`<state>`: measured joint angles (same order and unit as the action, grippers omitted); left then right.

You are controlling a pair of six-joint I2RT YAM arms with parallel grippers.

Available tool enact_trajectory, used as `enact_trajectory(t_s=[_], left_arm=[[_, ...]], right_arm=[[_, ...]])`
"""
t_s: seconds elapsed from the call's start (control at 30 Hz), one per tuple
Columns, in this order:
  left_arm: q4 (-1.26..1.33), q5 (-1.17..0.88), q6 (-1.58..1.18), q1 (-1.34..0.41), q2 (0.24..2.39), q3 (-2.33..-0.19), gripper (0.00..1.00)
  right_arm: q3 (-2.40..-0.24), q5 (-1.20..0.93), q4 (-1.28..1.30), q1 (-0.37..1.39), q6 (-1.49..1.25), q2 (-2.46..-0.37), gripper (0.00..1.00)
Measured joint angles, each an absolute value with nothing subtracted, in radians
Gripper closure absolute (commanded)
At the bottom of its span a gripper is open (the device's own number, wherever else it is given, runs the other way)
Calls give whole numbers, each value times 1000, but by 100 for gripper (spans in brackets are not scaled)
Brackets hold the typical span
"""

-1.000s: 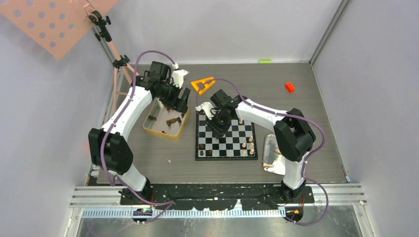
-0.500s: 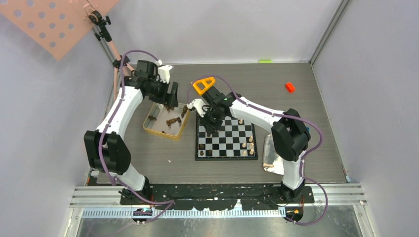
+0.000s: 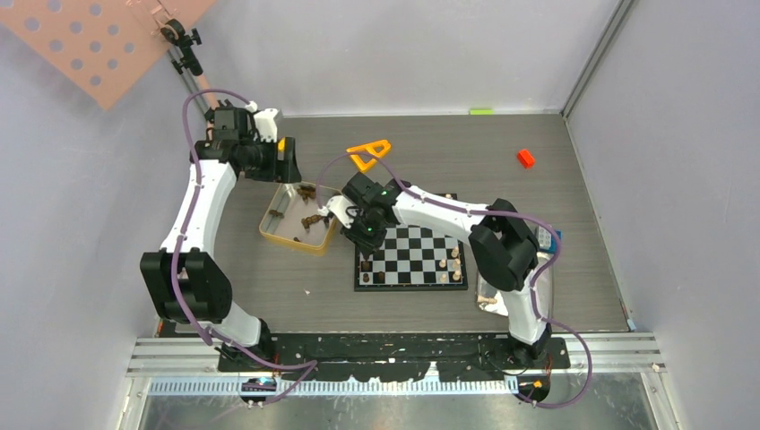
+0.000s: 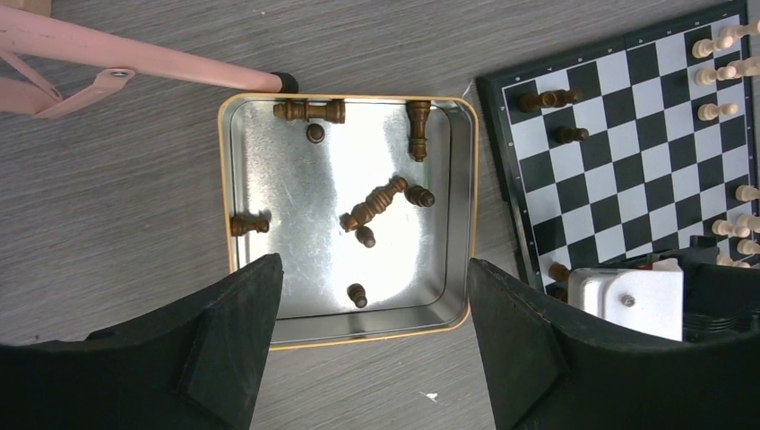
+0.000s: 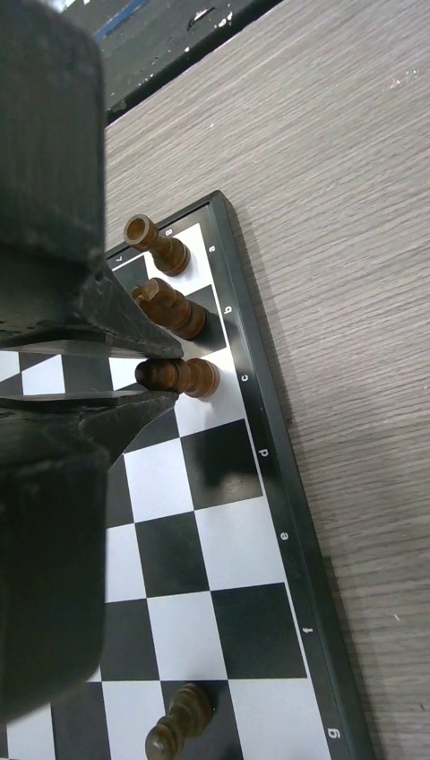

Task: Set up the chess pieces on the board
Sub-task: Place the chess piece on the chessboard, then pick up the chess piece from the storage box.

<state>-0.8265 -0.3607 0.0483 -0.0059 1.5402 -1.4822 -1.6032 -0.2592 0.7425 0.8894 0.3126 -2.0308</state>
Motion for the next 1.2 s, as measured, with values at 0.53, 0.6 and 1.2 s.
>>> enact_trajectory(t_s=[0.53,0.6,1.2], left_arm=[[-827,-398,34,-6,1536,-1482,22],[-827,-402,34,-6,1536,-1482,22],[-827,-433,112,-10,1536,-1421,25]], right_arm=[[-1629,-196,754,908,317,-2047,91],[-1629,-194,755,909,318,-2047,82],[-1744,-270,817,831,264,-1984,31]])
